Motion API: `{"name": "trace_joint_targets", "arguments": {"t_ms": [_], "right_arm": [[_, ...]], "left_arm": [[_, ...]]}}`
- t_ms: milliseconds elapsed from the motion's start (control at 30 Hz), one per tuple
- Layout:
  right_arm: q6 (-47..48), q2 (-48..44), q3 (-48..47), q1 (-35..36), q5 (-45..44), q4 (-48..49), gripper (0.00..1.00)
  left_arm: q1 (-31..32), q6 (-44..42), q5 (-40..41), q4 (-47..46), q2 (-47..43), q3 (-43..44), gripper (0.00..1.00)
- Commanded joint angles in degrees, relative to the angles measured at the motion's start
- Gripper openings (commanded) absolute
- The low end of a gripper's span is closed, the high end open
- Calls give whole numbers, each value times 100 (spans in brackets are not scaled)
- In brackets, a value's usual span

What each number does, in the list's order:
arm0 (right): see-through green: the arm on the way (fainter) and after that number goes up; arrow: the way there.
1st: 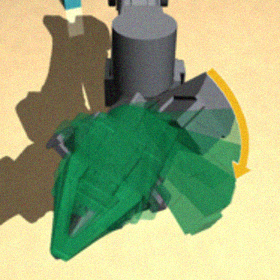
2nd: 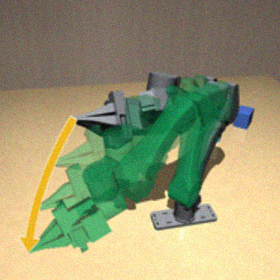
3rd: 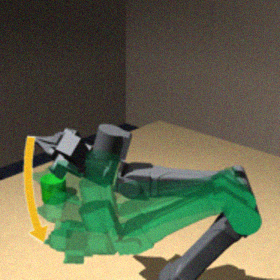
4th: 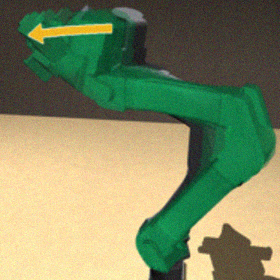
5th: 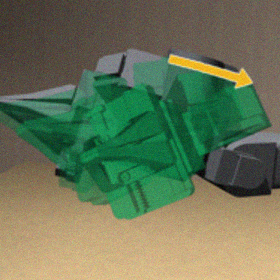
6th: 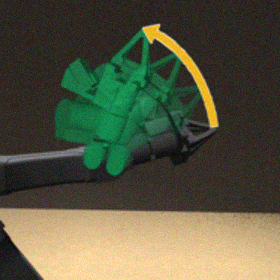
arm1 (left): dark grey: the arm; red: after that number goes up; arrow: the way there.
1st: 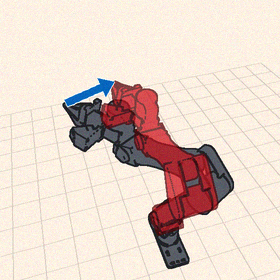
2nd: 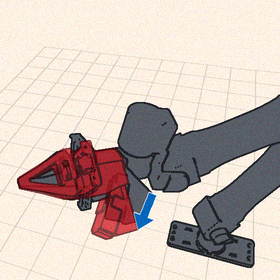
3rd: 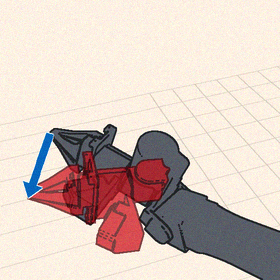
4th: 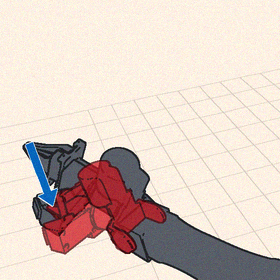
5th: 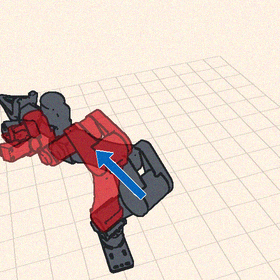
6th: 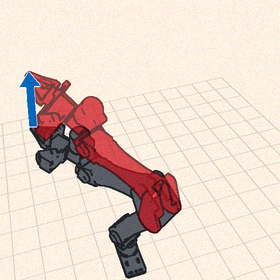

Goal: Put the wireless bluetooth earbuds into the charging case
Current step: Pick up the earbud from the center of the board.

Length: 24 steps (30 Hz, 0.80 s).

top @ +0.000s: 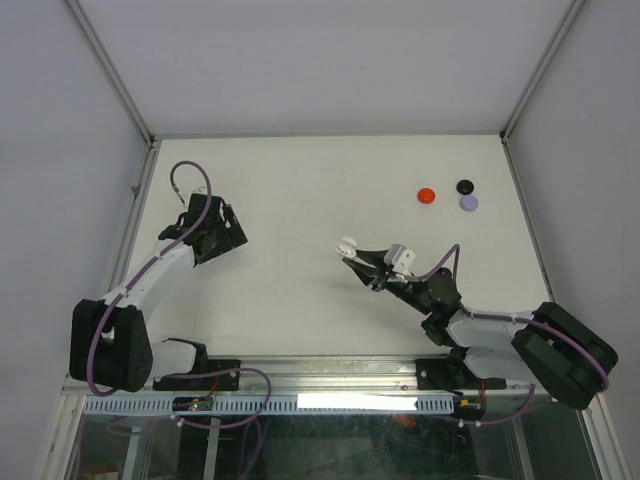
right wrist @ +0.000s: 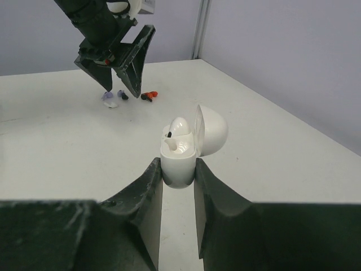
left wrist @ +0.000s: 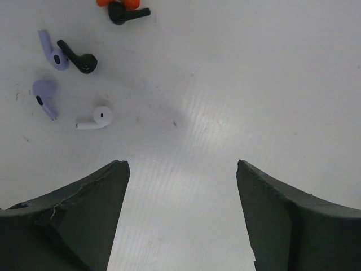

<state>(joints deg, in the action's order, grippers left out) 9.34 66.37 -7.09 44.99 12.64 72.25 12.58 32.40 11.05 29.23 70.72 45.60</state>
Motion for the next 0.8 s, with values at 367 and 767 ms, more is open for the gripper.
{"name": "trace_joint_targets", "arguments": {"t_ms": [367, 767], "right_arm": [[138, -103, 41, 33, -180, 404, 0], [147, -72, 23, 31, -166, 393, 0]], "left_arm": [[-639, -1406, 484, 496, 1873, 983, 62], [-763, -1600, 250, 534, 2455, 1098, 43]]}}
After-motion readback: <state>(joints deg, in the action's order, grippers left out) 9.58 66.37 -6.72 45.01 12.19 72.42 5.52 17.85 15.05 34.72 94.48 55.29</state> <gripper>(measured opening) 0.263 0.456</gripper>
